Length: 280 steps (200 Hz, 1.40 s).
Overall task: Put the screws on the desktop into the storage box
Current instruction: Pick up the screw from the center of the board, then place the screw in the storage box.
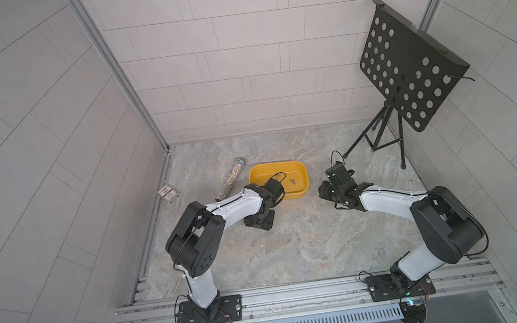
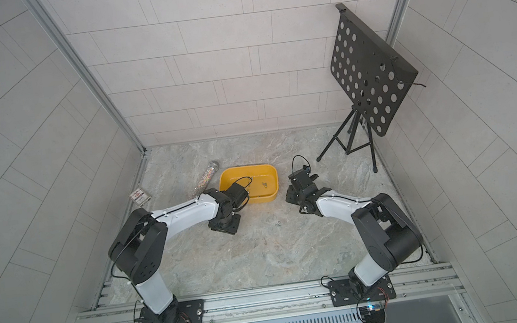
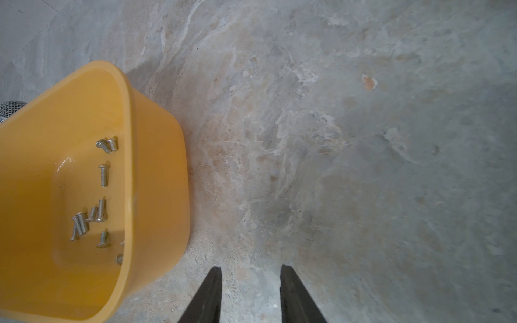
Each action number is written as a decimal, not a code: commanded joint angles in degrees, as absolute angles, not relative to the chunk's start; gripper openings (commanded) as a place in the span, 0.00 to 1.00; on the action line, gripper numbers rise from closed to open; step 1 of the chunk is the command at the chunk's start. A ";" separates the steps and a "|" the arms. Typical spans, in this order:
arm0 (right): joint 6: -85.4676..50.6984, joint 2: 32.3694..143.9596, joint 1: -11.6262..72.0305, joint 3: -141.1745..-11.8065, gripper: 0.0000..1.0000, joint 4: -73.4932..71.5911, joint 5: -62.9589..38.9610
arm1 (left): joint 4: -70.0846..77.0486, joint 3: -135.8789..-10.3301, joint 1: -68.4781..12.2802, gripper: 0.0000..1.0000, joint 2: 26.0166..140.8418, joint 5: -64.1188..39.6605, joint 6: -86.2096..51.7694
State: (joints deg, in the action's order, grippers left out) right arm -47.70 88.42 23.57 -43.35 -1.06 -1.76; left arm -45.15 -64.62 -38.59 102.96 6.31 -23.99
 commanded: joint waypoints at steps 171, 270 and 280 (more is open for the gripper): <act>-47.90 88.95 23.37 -43.24 0.40 -0.79 -1.50 | -45.08 -61.93 -36.08 0.17 105.96 4.88 -26.96; -47.87 88.99 23.36 -43.24 0.40 -0.78 -1.53 | -49.76 -63.57 -36.23 0.00 99.39 4.47 -26.83; -47.88 88.95 23.38 -43.24 0.39 -0.79 -1.50 | -51.38 -64.77 -36.21 0.00 98.11 4.65 -26.51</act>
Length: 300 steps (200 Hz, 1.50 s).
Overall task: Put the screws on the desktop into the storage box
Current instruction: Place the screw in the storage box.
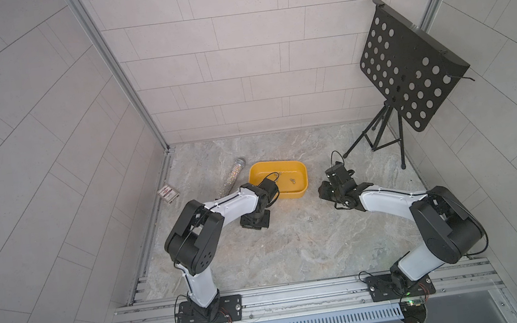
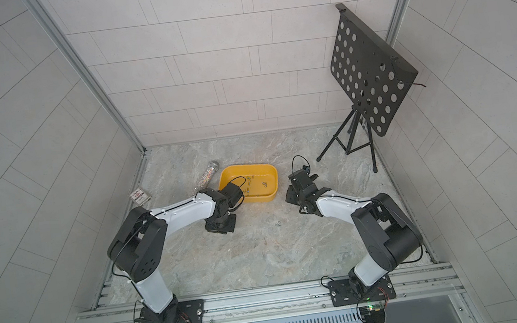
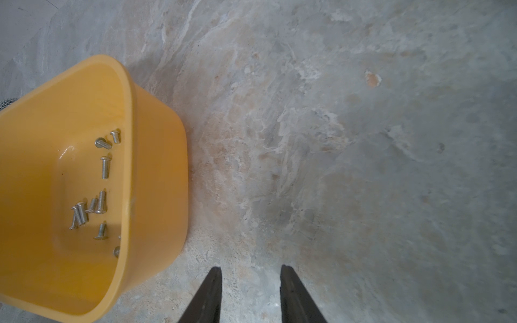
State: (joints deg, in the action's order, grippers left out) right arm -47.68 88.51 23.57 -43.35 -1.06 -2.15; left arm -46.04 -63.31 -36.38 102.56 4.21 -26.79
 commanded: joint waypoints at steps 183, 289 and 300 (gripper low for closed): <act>-47.72 89.27 23.09 -43.31 0.40 -1.28 -2.45 | -64.43 -110.41 -34.27 0.00 123.89 6.68 -20.07; -47.49 90.27 23.07 -44.01 0.40 -1.14 -3.20 | -63.29 -111.30 -32.52 0.17 128.63 6.21 -19.70; -47.50 90.26 23.10 -43.94 0.40 -1.14 -3.18 | -63.28 -111.29 -32.52 0.20 128.24 6.41 -19.61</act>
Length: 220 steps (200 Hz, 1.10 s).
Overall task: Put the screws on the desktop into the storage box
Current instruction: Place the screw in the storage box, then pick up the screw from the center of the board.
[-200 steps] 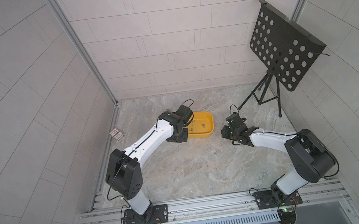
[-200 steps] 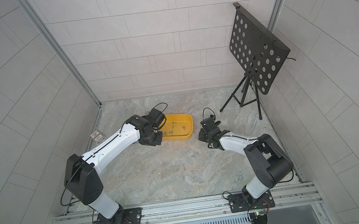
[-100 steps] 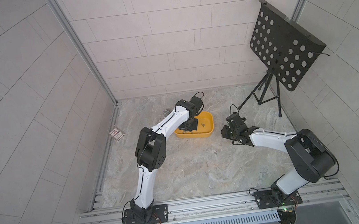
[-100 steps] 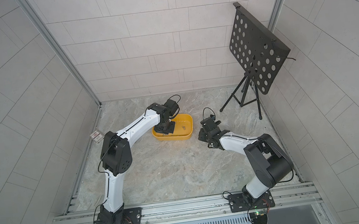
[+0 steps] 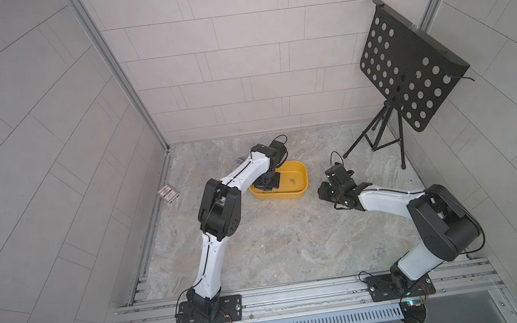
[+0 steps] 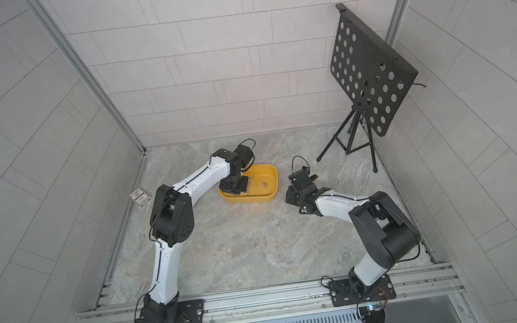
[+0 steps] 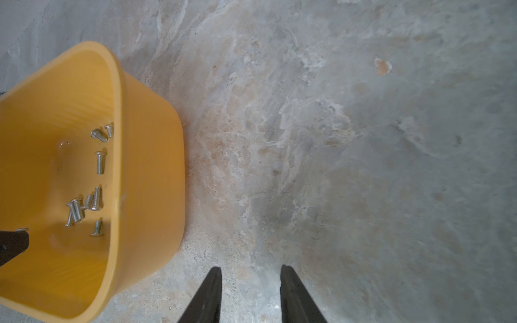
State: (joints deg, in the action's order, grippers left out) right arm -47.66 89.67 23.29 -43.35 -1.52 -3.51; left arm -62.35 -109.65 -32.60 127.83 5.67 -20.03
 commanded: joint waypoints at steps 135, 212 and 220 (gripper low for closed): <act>-47.11 88.62 23.33 -43.07 0.40 -1.58 -3.94 | -60.67 -97.39 -31.01 0.46 103.11 10.21 -18.98; -46.08 84.85 27.14 -42.61 0.40 2.81 -4.66 | -54.19 -80.17 -23.43 0.48 89.82 7.65 -17.21; -45.69 84.11 27.75 -42.65 0.40 3.85 -4.25 | -54.04 -79.65 -23.13 0.48 89.45 7.48 -17.06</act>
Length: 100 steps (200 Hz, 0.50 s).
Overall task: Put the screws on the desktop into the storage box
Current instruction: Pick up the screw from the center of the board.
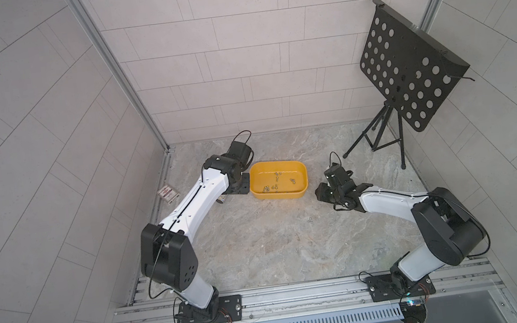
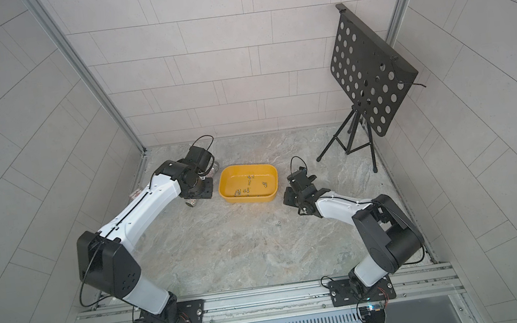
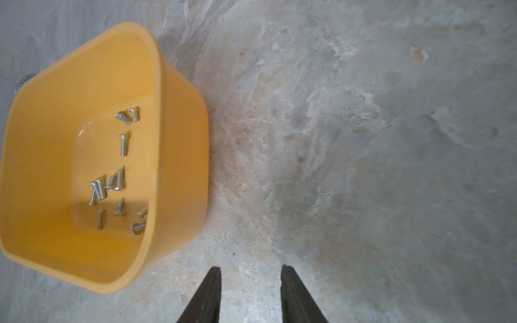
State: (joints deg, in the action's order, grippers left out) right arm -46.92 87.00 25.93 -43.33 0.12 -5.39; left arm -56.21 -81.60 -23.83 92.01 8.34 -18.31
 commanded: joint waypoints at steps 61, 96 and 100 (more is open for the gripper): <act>-39.39 81.94 30.40 -49.14 0.40 19.65 -2.44 | -52.93 -77.92 -21.71 0.49 89.04 5.63 -16.79; -36.90 85.57 33.22 -53.87 0.40 26.22 -3.45 | -52.65 -77.53 -21.29 0.49 88.89 5.19 -16.98; -36.75 86.16 33.68 -54.31 0.40 26.82 -3.51 | -52.66 -77.52 -21.27 0.49 88.93 5.15 -16.97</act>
State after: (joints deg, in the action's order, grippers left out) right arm -39.75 83.57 31.57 -51.66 18.98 -3.84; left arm -52.95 -78.32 -21.76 90.32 5.56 -17.47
